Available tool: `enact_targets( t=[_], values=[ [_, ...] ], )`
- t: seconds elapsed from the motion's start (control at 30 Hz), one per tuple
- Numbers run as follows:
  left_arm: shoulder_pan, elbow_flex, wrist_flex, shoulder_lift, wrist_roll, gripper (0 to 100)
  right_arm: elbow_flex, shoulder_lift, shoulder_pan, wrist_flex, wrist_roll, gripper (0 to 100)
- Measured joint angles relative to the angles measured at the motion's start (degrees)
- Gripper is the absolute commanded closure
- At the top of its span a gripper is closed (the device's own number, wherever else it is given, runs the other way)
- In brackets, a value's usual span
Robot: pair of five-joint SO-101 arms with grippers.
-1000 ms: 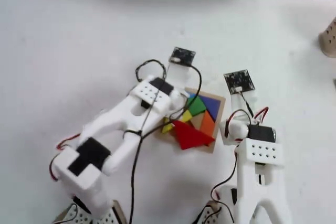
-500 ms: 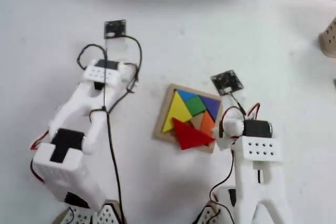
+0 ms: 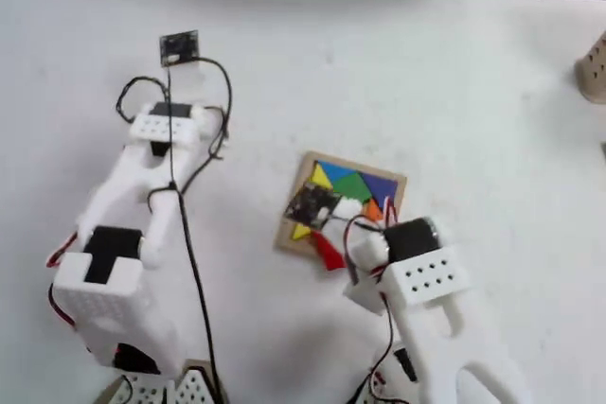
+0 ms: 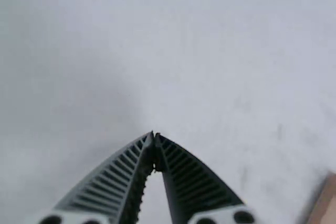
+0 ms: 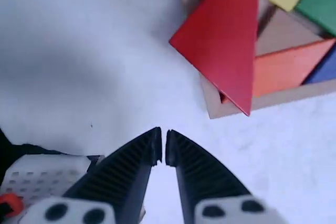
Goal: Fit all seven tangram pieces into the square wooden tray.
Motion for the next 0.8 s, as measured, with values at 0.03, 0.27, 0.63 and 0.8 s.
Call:
enact_targets(
  t=[0.03,0.27,0.63,0.8],
  values=[
    [-0.26,0.0,0.0,0.0,0.0,97,2.11,0.0,-1.41,-2.02,0.0,98.1],
    [-0.18,0.0,0.0,0.0,0.0,97,8.18,0.0,-6.59,-9.58,0.0,98.1],
    [-0.09,0.0,-0.09,0.0,0.0,97,15.21,0.0,-6.68,-30.86,-7.21,98.1],
    [-0.09,0.0,-0.09,0.0,0.0,97,15.3,0.0,-4.75,-36.75,-7.47,98.1]
  ],
)
